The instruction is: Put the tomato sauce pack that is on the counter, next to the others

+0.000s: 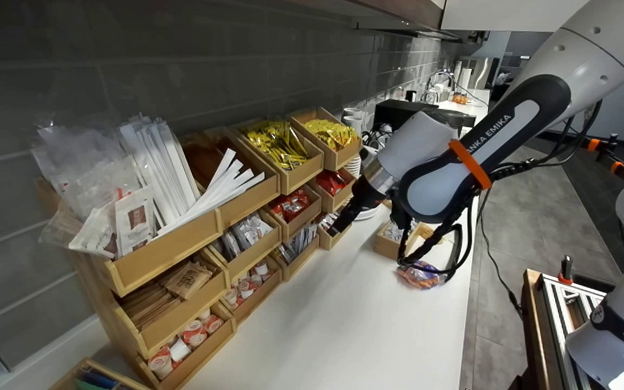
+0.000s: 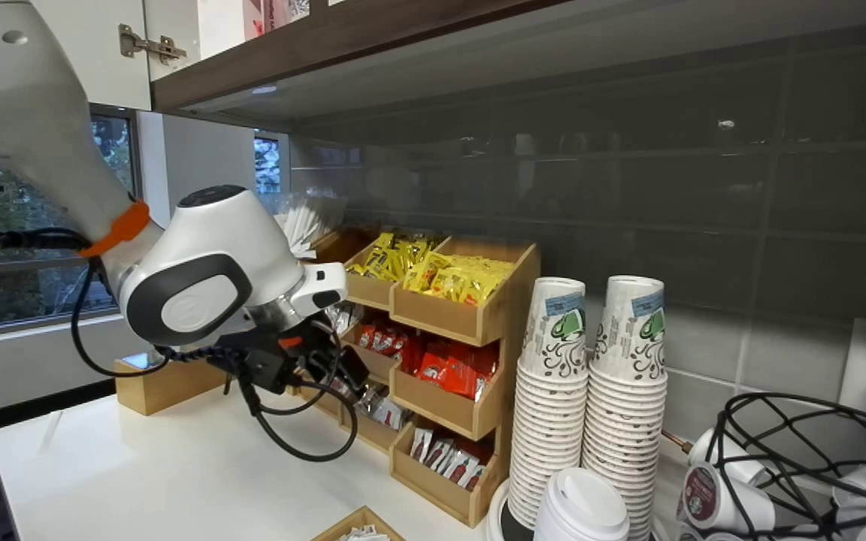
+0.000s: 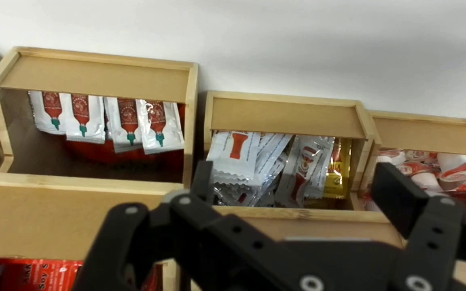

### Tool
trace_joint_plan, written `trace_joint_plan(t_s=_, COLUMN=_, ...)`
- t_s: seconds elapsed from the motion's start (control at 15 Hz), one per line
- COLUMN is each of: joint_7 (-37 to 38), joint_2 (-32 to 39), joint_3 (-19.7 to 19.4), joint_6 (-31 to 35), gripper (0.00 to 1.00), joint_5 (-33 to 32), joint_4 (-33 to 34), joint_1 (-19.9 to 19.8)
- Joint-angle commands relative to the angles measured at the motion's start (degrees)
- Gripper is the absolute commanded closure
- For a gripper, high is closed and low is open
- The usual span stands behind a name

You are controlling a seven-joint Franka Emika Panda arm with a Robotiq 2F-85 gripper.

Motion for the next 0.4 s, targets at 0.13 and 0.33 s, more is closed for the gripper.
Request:
trace_joint_plan(t_s=0.13, joint_7=0.47, joint_2=-1.15, joint_3=-1.96, joint_6=-0.04, gripper=0.0, joint_5=-0.39, joint_4=-0.64, joint_1=1.32)
trace_joint_plan(t_s=0.33, joint_7=0.73, joint_2=-1.39, joint_3=-2.2, joint_6=-0.04, gripper=0.0, joint_5=-0.49, joint_4=-1.01, joint_1=1.57)
